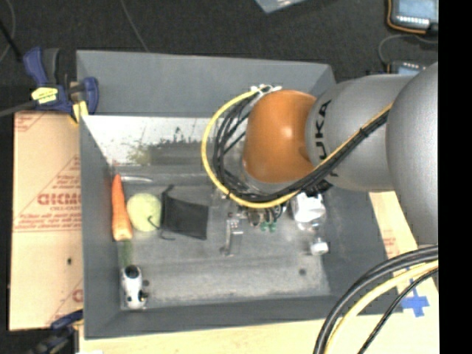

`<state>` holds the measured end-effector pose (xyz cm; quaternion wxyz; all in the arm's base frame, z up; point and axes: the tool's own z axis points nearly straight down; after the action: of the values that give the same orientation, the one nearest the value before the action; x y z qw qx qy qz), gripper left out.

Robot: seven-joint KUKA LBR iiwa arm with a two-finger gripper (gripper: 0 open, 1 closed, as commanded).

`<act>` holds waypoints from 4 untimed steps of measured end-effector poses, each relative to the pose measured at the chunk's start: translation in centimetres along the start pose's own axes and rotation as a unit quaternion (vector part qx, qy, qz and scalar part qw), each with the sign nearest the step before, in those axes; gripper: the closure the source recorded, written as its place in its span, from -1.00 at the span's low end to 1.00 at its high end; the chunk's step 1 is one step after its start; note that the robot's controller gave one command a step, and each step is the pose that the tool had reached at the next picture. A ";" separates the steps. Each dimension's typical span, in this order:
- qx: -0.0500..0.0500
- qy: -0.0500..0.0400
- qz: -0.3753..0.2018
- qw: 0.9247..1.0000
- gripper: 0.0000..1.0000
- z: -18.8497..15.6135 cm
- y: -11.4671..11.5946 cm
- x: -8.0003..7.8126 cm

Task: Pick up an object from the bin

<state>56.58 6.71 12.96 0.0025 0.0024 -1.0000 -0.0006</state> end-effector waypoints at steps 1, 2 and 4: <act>0.000 -0.004 0.001 1.000 -1.00 -0.5 0.0 -0.2; -0.001 -0.007 0.026 1.000 -1.00 3.3 3.5 -2.7; -0.002 -0.005 0.046 0.999 1.00 4.5 7.0 -4.3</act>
Offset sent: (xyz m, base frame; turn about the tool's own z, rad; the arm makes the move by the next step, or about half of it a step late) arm 0.0334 0.0562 -0.0596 0.0713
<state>60.78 13.76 8.42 -0.0027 -0.0435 -0.9990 -0.0020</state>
